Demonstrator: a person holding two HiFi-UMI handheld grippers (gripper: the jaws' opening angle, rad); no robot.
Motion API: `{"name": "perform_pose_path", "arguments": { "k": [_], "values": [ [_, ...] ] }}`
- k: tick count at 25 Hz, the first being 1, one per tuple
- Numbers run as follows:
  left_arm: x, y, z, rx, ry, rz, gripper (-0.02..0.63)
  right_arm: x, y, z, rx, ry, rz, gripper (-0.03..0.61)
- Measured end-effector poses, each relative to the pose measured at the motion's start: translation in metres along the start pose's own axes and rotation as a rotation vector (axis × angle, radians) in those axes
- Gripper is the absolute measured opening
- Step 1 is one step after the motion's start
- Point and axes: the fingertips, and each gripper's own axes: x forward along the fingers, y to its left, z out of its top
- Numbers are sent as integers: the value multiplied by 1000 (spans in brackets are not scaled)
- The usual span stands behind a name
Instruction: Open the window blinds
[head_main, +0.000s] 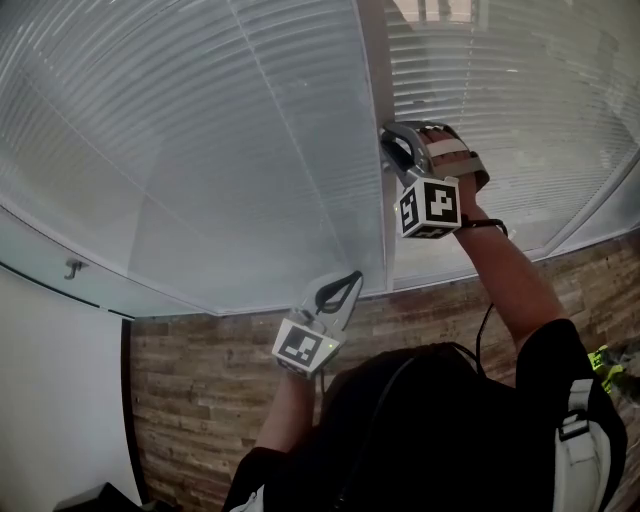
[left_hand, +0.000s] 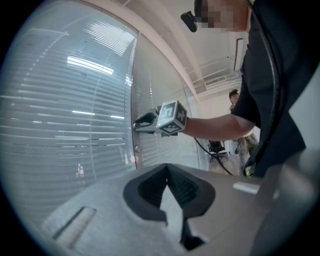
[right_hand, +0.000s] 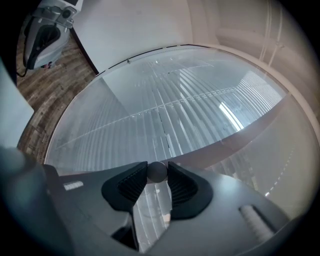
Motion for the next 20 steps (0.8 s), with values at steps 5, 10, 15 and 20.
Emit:
{"name": "perform_pose_path", "arguments": {
  "k": [5, 10, 15, 20],
  "values": [
    [1, 2, -7, 18, -13, 0, 5, 0, -3, 0, 101, -9, -11, 132],
    [1, -1, -6, -1, -5, -4, 5, -1, -8, 1, 266, -25, -22, 133],
    [1, -2, -7, 3, -3, -3, 5, -1, -10, -1, 386, -38, -32, 133],
    [-1, -1, -8, 8, -2, 2, 5, -1, -14, -4, 517, -54, -77, 133]
  ]
}}
